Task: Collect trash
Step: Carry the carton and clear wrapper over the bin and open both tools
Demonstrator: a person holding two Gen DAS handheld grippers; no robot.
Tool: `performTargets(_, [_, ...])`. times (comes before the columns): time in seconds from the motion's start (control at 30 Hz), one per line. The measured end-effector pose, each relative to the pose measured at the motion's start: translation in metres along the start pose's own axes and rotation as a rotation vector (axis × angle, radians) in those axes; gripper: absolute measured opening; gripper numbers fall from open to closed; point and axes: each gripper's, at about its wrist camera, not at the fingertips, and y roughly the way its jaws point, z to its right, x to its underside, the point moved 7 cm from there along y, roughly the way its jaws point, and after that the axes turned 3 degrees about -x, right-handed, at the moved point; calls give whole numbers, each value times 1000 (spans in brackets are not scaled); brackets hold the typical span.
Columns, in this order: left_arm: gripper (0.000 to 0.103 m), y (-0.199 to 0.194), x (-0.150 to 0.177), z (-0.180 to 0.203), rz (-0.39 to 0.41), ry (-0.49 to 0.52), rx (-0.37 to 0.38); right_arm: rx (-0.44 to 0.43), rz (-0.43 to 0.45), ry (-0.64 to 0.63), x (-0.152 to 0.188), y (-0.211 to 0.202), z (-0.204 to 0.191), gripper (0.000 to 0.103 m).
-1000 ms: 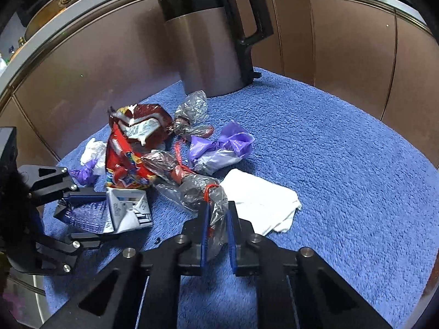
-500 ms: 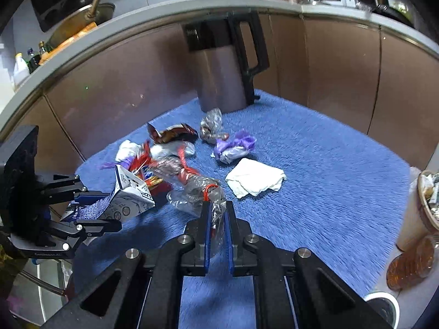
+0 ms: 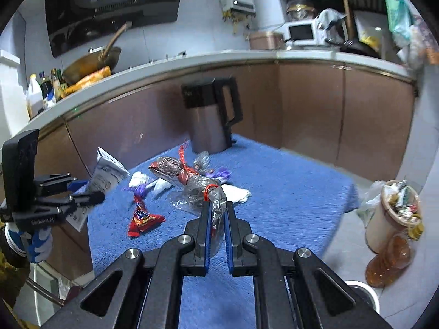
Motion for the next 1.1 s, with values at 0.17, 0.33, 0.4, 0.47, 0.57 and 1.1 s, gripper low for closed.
performTargets(0.17, [32, -15, -26, 22, 59, -17, 8, 86, 64, 14, 2, -49, 22, 9])
performTargets(0.33, [32, -11, -50, 70, 83, 7, 63, 185, 119, 70, 16, -99, 60, 9])
performTargets(0.4, [32, -5, -57, 91, 79, 21, 90, 236, 135, 103, 24, -116, 79, 9])
performTargets(0.47, [32, 5, -65, 121, 71, 49, 124, 292, 146, 137, 35, -131, 98, 9])
performTargets(0.57, [32, 24, -71, 161, 47, 83, 167, 358, 149, 202, 56, -149, 129, 9])
performTargets(1.1, [32, 188, -32, 345, -240, 199, 341, 495, -58, 480, 187, -110, 250, 9])
